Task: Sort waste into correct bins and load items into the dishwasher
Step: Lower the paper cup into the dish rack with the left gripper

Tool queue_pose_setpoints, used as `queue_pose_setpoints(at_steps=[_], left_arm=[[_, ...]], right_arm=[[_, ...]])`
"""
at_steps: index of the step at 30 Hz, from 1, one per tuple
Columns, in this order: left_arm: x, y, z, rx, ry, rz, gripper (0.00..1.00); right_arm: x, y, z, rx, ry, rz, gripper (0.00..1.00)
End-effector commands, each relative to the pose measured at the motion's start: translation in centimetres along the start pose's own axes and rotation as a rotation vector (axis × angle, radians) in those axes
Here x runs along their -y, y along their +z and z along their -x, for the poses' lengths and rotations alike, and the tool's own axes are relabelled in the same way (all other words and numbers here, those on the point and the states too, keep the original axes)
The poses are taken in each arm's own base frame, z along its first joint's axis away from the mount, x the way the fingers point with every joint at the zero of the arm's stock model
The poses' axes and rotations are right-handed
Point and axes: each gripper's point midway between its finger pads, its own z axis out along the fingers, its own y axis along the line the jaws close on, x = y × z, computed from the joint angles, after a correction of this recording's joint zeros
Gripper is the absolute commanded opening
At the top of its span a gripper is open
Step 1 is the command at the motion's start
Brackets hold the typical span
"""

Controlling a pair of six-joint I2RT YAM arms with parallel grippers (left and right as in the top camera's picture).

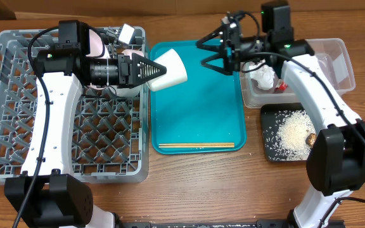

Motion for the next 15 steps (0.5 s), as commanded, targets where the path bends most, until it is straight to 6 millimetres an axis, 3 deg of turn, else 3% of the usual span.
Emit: queue_pose_setpoints(at_steps=[1, 5, 8, 12, 15], left_arm=[[-2.8, -0.9, 0.1, 0.012, -0.022, 0.203, 0.53], [-3.8, -2.3, -0.6, -0.012, -0.065, 0.375, 0.52], [-3.9, -4.8, -1.7, -0.049, -0.108, 0.581, 0.52], [-2.5, -9.0, -3.7, -0.09, -0.153, 0.833, 0.54], [-1.6, -10.2, -3.6, -0.03, -0.164, 0.893, 0.56]], right_arm=[[0.9, -1.5, 0.3, 0.051, -0.076, -0.065, 0.89], [3.7, -1.9, -0.1, 0.08, -0.025, -0.185, 0.9], [5.3, -2.2, -0.5, 0.089, 0.007, -0.265, 0.91], [6.8, -2.6, -1.0, 0.09, 0.028, -0.339, 0.92], [8.0, -3.1, -1.3, 0.101, 0.066, -0.405, 0.93]])
